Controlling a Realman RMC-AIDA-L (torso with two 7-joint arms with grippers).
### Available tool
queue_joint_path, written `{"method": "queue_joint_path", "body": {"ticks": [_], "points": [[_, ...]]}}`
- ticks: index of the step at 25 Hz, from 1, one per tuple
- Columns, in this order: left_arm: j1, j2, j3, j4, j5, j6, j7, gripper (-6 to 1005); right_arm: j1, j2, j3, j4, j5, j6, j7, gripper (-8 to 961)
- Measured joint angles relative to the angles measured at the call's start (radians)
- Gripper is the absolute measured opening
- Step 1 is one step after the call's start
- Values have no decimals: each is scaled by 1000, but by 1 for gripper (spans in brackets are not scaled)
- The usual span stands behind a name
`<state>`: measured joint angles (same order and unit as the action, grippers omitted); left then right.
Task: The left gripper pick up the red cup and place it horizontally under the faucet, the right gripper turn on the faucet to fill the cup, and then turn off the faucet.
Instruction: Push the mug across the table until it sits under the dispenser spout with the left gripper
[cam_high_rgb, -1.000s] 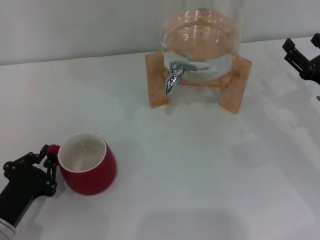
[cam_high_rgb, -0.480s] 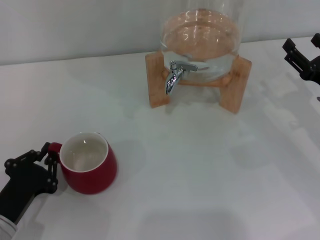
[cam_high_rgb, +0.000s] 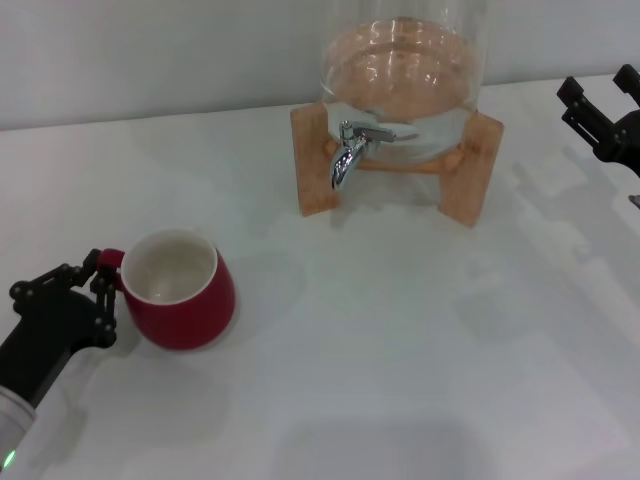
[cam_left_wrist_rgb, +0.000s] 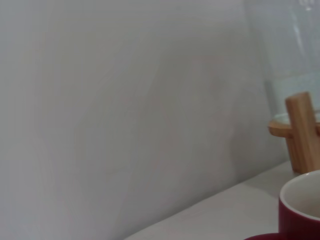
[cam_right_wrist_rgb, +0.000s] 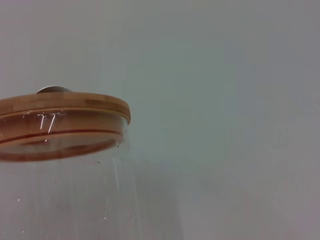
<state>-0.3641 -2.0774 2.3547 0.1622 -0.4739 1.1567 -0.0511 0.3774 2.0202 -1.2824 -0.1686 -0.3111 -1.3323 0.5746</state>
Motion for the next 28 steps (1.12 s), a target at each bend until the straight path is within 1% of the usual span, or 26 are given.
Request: {"method": "queue_joint_path", "body": {"ticks": [9, 28], "points": [[-57, 2, 0, -1, 3, -82, -24, 89, 0, 0, 0, -1, 0, -1, 8, 864], [-165, 1, 4, -13, 8, -116, -26, 89, 11, -1, 0, -12, 3, 9, 20, 863]]}}
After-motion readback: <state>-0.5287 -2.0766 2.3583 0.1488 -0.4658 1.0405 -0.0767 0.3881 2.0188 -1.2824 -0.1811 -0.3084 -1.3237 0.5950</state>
